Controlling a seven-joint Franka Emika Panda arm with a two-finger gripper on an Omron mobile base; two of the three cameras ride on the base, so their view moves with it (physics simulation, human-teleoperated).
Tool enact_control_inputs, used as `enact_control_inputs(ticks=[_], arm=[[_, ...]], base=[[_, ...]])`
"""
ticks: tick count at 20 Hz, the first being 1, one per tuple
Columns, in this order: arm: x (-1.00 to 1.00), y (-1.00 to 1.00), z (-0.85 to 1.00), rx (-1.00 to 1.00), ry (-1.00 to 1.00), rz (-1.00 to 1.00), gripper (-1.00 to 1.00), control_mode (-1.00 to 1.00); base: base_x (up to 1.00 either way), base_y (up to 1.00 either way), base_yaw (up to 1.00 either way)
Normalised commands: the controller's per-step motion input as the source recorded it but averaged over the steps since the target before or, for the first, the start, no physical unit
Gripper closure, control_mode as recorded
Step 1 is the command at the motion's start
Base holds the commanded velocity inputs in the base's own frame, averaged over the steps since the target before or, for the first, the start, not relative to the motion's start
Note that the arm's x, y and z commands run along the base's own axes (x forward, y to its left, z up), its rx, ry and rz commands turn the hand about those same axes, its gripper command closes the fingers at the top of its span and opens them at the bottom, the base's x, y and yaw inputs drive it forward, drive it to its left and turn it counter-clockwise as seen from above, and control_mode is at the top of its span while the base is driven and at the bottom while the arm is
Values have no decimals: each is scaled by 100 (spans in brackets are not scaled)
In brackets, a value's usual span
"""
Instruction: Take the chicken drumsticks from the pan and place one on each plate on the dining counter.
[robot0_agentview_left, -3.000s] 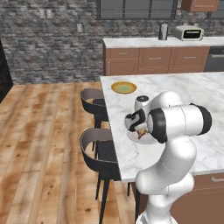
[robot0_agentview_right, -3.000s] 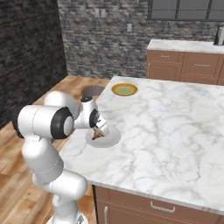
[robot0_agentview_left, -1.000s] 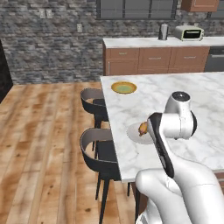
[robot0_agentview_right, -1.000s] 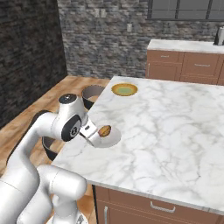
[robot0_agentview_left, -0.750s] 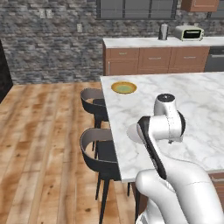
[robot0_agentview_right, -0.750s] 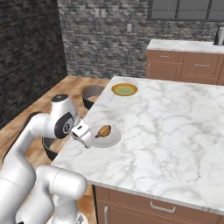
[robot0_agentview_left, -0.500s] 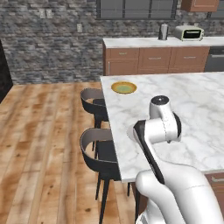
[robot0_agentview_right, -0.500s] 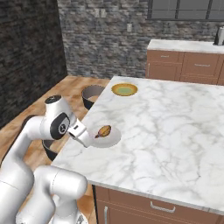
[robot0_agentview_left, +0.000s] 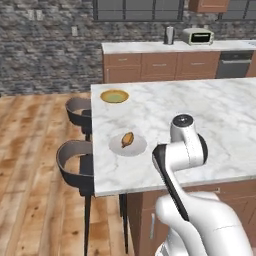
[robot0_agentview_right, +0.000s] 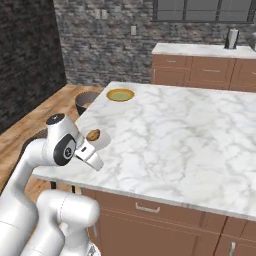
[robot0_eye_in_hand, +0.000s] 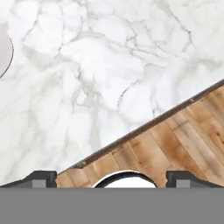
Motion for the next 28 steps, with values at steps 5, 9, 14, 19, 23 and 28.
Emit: enact_control_inputs(ticks=[5, 9, 14, 19, 23, 28], arm=[[0, 0, 0, 0, 0, 0, -100, 100], [0, 0, 0, 0, 0, 0, -100, 100], [0, 0, 0, 0, 0, 0, -100, 100], [0, 0, 0, 0, 0, 0, -100, 100], [0, 0, 0, 0, 0, 0, -100, 100], [0, 0, 0, 0, 0, 0, -100, 100]], base=[[11, -100, -3], [25, -100, -11], [25, -100, -41], [33, -100, -63], [29, -100, -65], [29, -100, -62]])
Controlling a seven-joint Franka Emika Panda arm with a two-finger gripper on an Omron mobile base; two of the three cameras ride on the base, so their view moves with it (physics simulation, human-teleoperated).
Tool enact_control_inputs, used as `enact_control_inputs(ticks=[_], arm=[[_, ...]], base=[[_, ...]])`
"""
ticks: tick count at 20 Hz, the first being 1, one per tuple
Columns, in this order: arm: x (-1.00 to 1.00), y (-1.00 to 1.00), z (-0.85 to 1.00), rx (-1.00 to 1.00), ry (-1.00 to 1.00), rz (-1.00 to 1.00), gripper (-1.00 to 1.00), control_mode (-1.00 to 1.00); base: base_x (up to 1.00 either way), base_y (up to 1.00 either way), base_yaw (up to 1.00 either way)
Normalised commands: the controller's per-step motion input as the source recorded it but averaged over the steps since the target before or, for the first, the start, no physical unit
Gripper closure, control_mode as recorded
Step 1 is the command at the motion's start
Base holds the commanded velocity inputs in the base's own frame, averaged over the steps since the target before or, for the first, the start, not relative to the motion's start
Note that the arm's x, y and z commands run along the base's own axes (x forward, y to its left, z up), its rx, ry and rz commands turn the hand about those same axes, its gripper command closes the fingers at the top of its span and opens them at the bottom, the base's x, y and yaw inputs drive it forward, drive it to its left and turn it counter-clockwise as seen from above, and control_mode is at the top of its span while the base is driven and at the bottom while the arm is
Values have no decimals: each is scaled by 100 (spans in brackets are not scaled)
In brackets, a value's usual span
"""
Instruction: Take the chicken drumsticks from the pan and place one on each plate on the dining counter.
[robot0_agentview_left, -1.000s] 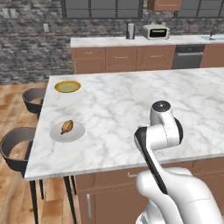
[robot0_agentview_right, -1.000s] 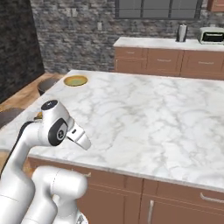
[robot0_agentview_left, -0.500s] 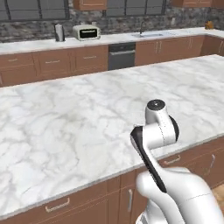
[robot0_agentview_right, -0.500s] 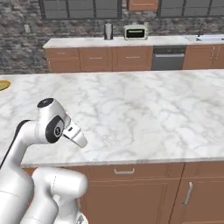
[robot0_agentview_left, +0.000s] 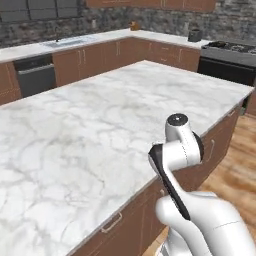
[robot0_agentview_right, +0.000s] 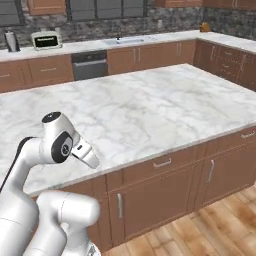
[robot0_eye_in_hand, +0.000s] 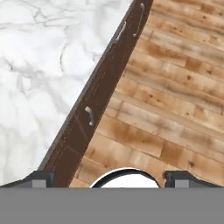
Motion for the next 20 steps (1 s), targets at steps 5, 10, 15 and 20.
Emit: enact_control_inputs(ticks=[5, 10, 15, 20], arm=[[0, 0, 0, 0, 0, 0, -100, 100], [0, 0, 0, 0, 0, 0, -100, 100], [0, 0, 0, 0, 0, 0, -100, 100], [0, 0, 0, 0, 0, 0, -100, 100]], base=[[30, -100, -60], [37, -100, -57], [80, -100, -50], [100, -74, -33]])
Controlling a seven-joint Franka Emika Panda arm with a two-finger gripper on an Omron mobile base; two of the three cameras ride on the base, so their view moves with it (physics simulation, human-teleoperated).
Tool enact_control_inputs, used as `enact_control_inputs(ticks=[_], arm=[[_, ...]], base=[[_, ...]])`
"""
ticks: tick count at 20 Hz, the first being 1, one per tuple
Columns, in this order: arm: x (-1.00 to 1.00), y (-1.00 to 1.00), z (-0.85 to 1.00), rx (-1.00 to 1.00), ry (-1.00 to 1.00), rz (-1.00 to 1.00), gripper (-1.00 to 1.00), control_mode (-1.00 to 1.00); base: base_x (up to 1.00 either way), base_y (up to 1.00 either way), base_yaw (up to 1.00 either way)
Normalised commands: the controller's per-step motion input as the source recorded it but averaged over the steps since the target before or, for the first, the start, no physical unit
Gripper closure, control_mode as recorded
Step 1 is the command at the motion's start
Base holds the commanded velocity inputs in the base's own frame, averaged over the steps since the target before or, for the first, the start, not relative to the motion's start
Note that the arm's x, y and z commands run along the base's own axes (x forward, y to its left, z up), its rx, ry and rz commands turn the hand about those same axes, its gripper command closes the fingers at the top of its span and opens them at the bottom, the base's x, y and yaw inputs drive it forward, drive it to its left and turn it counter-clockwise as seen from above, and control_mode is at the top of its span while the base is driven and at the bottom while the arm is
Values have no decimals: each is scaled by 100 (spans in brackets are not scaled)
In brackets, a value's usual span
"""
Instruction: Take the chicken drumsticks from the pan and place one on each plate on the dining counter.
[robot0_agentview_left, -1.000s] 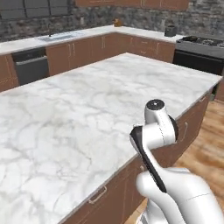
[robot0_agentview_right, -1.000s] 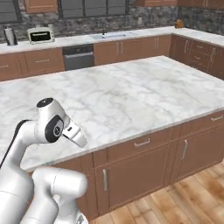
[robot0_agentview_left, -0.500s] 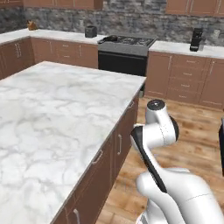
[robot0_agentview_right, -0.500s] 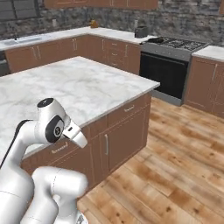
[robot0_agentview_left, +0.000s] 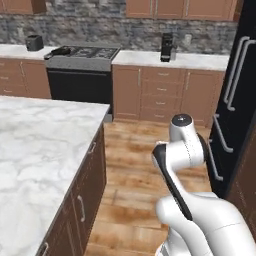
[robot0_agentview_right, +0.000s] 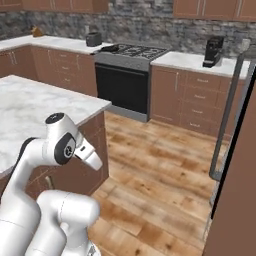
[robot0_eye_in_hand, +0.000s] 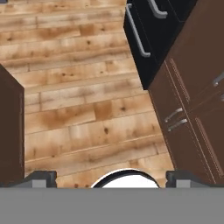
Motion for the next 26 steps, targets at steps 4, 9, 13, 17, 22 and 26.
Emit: enact_control_inputs(ticks=[4, 9, 13, 17, 22, 26], arm=[[0, 0, 0, 0, 0, 0, -100, 100], [0, 0, 0, 0, 0, 0, -100, 100], [0, 0, 0, 0, 0, 0, -100, 100], [0, 0, 0, 0, 0, 0, -100, 100], [0, 0, 0, 0, 0, 0, -100, 100], [0, 0, 0, 0, 0, 0, -100, 100]], base=[[100, -26, -18], [100, -20, -4], [100, -24, 6], [100, -31, 24], [100, -36, 47], [100, -39, 57]])
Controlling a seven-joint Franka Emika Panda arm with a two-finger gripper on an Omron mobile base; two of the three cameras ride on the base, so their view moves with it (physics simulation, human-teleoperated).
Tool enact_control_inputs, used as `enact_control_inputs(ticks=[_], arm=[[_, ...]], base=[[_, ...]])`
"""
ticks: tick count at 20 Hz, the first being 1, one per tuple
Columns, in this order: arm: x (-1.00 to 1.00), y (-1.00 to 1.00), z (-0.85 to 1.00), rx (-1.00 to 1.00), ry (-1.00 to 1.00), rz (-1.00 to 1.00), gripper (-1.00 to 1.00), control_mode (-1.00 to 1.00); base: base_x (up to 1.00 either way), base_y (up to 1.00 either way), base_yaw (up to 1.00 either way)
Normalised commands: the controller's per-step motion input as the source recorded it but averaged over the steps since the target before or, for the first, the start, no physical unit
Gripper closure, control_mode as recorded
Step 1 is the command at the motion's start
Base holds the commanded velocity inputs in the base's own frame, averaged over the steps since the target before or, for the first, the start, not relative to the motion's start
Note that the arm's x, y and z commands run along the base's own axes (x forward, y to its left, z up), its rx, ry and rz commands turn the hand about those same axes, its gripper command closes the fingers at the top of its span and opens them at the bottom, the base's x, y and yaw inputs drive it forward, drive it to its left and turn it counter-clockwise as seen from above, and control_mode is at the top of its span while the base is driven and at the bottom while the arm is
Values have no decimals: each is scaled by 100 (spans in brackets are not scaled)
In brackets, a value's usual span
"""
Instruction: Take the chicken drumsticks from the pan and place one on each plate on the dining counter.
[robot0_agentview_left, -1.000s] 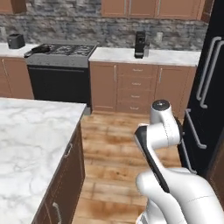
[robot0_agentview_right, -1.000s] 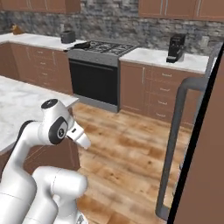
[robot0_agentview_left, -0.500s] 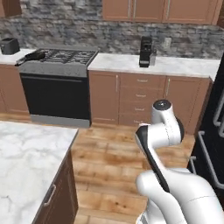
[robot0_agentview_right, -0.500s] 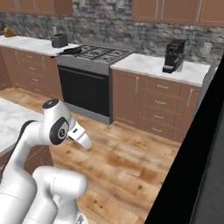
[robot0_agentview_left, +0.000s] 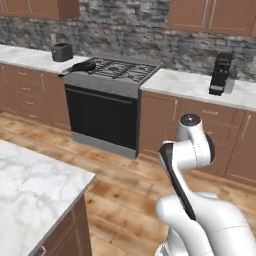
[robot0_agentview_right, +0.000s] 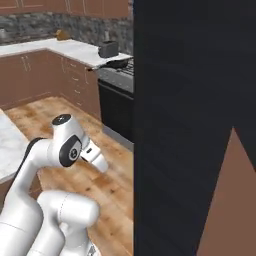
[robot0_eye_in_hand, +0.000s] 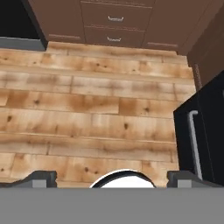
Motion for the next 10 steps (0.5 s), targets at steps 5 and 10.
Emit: enact_control_inputs(ticks=[5, 10], arm=[[0, 0, 0, 0, 0, 0, -100, 100], [0, 0, 0, 0, 0, 0, -100, 100]], base=[[100, -25, 62], [100, -24, 51]])
